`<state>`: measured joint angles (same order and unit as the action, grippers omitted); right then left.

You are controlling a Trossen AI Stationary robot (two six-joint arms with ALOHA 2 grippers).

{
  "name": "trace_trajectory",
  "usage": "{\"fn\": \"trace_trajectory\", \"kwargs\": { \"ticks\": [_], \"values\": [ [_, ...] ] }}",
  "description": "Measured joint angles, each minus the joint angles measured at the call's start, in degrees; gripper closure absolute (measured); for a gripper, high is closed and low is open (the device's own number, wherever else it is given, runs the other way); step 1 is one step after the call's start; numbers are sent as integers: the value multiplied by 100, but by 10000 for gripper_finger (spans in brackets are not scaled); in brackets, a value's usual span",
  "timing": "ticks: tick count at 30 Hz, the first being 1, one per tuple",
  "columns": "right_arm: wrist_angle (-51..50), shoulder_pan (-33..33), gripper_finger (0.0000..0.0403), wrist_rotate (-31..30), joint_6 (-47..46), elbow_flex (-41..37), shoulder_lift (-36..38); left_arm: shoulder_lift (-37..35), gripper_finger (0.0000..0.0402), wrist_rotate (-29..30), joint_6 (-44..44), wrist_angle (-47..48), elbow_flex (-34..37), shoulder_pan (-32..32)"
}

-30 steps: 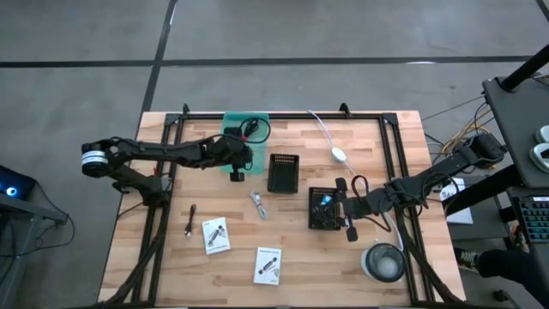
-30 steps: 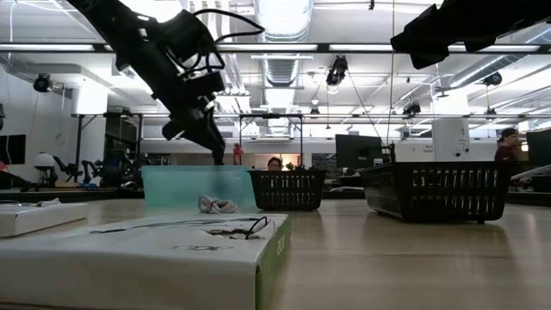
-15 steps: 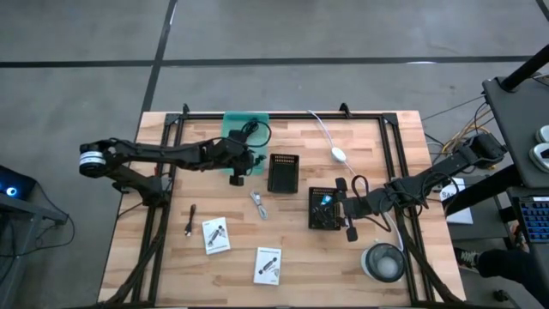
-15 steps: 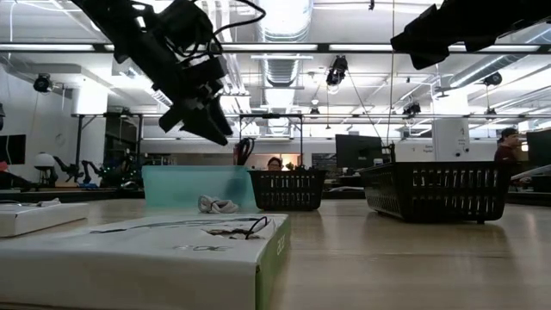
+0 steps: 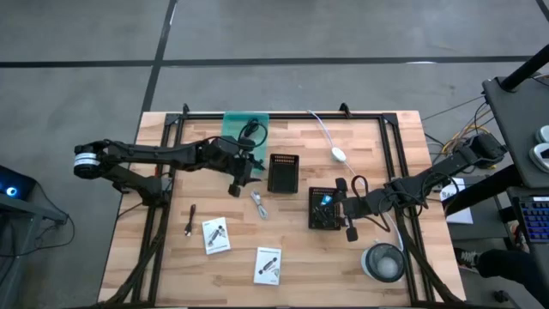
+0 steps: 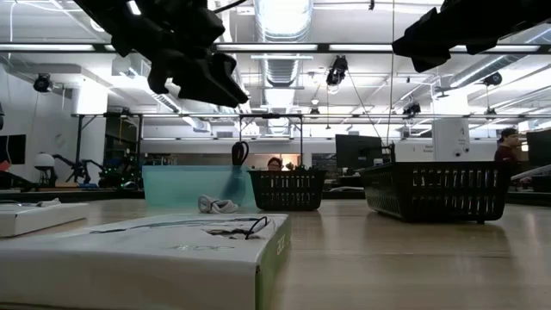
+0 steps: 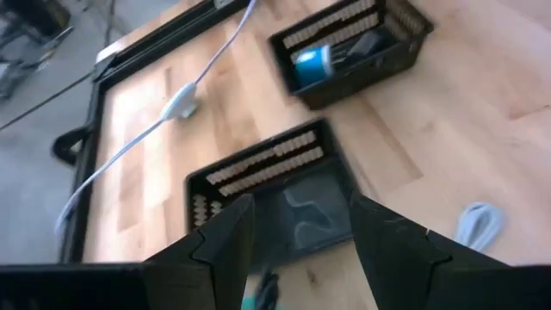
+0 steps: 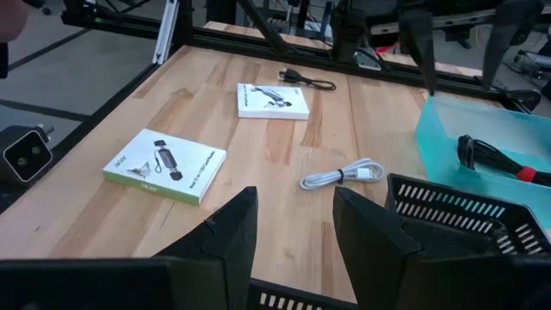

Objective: Pick and place items into bin
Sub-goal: Put the top black USB cable into the green bin

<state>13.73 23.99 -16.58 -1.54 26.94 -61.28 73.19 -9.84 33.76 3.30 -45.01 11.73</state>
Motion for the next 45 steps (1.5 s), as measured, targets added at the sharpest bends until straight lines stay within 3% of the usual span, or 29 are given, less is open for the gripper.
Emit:
{"fn": "trace_trajectory", "kwargs": {
  "ticks": [4,9,11,19,31,40,45],
  "values": [
    [-6,0,264,0,0,0,0,3,226,-162,-19,22,28,-34],
    [-24,0,264,0,0,0,0,380,226,-1252,-3,-104,35,-59],
    [-28,0,264,0,0,0,0,601,226,-1296,-5,-348,35,-71],
    [-26,0,264,0,-12,0,0,1330,245,-675,356,-937,-116,-60],
    [-26,0,264,0,-103,0,0,1612,396,1118,621,-788,-229,-55],
    [-26,0,264,0,-107,0,0,1324,392,1758,616,-532,-199,-51],
    [-39,0,264,0,-129,0,0,1139,392,3149,600,164,-187,-49]
  ]
}}
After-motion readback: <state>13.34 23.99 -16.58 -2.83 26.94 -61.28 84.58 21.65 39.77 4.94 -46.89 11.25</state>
